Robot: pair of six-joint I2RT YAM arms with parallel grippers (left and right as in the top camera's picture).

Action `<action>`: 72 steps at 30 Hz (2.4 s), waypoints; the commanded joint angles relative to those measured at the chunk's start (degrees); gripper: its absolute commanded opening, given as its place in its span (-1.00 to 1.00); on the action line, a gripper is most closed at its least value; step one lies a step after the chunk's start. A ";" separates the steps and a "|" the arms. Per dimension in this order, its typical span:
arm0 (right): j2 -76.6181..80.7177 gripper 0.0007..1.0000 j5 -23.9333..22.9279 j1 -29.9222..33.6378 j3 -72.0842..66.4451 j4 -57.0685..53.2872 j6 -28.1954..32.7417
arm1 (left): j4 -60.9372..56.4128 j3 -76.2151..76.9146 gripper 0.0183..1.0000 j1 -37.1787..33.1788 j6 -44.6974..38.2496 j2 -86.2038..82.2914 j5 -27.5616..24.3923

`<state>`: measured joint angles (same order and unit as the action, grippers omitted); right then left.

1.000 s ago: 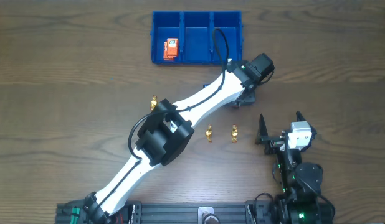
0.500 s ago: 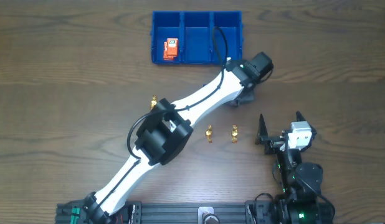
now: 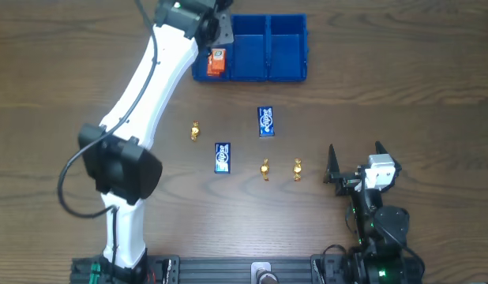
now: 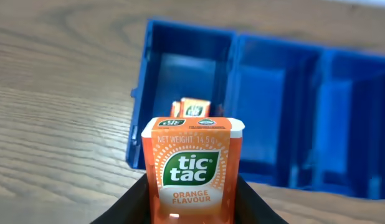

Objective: Sort Candies Into Trays

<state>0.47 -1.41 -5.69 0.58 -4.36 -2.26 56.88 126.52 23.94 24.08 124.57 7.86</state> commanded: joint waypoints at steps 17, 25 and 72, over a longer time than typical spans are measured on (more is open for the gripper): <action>-0.31 1.00 0.26 0.31 -0.15 -0.31 0.83 | -5.09 -0.70 0.61 -2.43 -6.23 1.22 -3.34; -0.31 1.00 0.26 0.31 -0.13 -0.31 0.83 | -34.03 -42.77 0.74 -4.42 -9.38 -48.94 2.21; -0.28 0.99 0.26 0.31 0.15 0.50 0.61 | -52.48 -126.25 1.00 -23.98 -16.81 -124.30 -10.27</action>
<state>0.38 -1.23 -5.69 0.58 -4.10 -2.24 1.72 1.08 0.21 8.47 0.80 -2.72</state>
